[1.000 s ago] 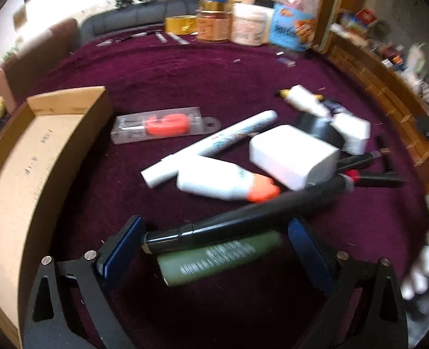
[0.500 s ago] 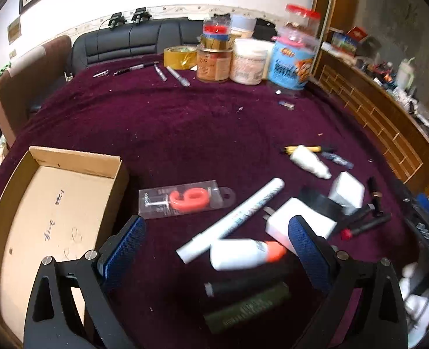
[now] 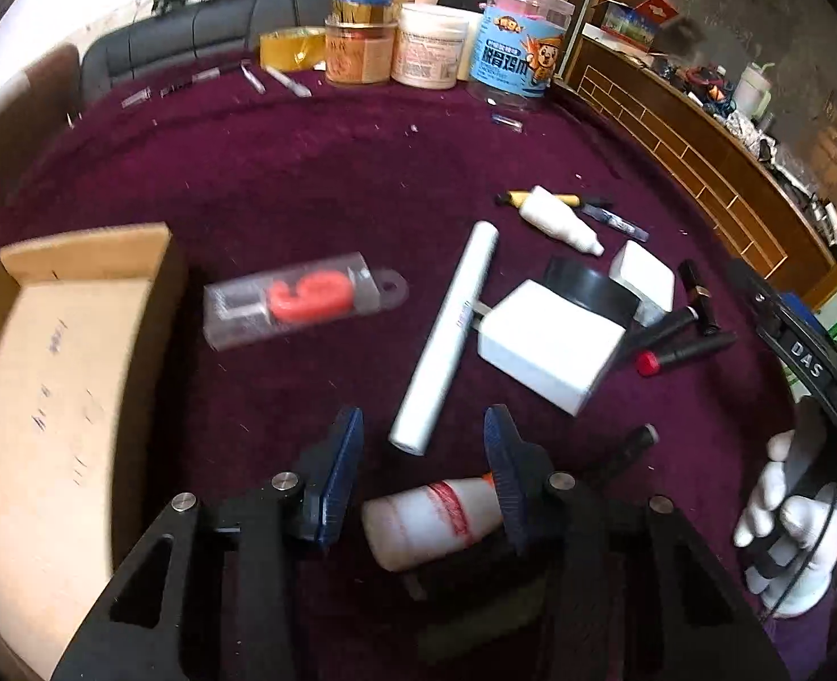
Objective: Organize rigid objects
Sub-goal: 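Grasp the white PAINT marker with the left gripper, then carry the white marker with the left gripper over the cardboard box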
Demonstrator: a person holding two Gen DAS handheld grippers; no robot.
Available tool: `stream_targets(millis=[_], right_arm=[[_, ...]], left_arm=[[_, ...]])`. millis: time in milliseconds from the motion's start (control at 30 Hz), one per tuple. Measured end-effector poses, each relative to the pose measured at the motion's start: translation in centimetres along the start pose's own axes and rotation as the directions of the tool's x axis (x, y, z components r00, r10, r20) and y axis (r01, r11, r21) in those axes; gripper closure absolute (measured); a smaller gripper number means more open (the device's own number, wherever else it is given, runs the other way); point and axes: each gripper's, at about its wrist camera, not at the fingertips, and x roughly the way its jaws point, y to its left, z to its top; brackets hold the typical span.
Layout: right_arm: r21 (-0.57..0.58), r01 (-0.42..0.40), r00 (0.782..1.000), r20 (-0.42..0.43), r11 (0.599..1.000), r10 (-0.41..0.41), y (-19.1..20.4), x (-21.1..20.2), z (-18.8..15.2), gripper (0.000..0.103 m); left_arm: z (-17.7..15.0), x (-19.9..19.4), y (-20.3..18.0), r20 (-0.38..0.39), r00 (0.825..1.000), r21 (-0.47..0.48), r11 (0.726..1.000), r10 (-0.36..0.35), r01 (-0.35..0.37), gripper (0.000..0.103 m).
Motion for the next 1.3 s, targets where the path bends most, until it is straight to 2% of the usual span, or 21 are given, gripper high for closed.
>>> stream_targets(millis=[133, 267, 400, 467, 533, 700, 800, 933, 1000, 1067, 1167, 1300], right_arm=[[0.004, 0.002, 1.0, -0.003, 1.0, -0.002, -0.1, 0.1, 0.0, 0.0], [0.008, 0.001, 1.0, -0.012, 1.0, 0.0, -0.2, 0.3, 0.0, 0.0], [-0.002, 0.003, 1.0, -0.02, 1.0, -0.003, 0.1, 0.6, 0.0, 0.0], [-0.004, 0.004, 1.0, -0.024, 1.0, -0.004, 0.1, 0.6, 0.0, 0.0], [0.003, 0.001, 1.0, -0.026, 1.0, -0.001, 0.0, 0.7, 0.0, 0.0], [0.013, -0.012, 0.999, -0.04, 1.0, 0.012, -0.1, 0.9, -0.1, 0.0], [0.012, -0.014, 0.999, -0.039, 1.0, 0.015, -0.1, 0.8, -0.1, 0.0], [0.031, -0.021, 0.999, -0.049, 0.999, 0.022, -0.3, 1.0, -0.2, 0.0], [0.036, -0.024, 0.998, -0.06, 0.999, 0.026, -0.4, 1.2, -0.2, 0.0], [0.043, -0.023, 0.997, -0.076, 0.999, 0.027, -0.5, 1.6, -0.3, 0.0], [0.067, -0.024, 0.996, -0.082, 0.997, 0.029, -1.0, 1.7, -0.4, 0.0], [0.11, -0.023, 0.994, -0.105, 0.994, 0.035, -2.0, 2.1, -0.3, 0.0]], left_arm=[[1.5, 1.9, -0.3, -0.018, 0.999, 0.03, 0.999, 0.029, -0.028, 0.064], [2.0, 3.4, -0.7, -0.065, 0.998, 0.046, 0.999, 0.009, -0.006, 0.065], [2.9, 4.3, -1.7, -0.031, 0.997, 0.066, 0.996, 0.068, -0.066, 0.066], [2.7, 4.3, -1.8, -0.016, 0.994, 0.073, 0.992, 0.105, -0.104, 0.088], [2.2, 3.7, -1.4, -0.022, 0.995, 0.048, 0.994, 0.098, -0.097, 0.092], [0.8, 1.5, -0.3, 0.005, 0.995, 0.003, 0.995, 0.101, -0.101, 0.092], [1.6, 2.9, -0.1, -0.034, 0.995, -0.023, 0.995, 0.092, -0.093, 0.091], [2.1, 3.7, -1.1, -0.009, 0.994, -0.012, 0.994, 0.109, -0.109, 0.068], [1.8, 3.6, -1.5, 0.003, 0.991, -0.007, 0.991, 0.132, -0.132, 0.068], [1.2, 3.0, -1.3, 0.02, 0.993, -0.018, 0.993, 0.118, -0.118, 0.092], [0.4, 1.1, 0.3, 0.039, 0.998, -0.097, 0.994, 0.048, -0.044, 0.092], [-1.6, -4.2, 1.8, 0.157, 0.987, -0.155, 0.986, -0.04, 0.065, 0.092]])
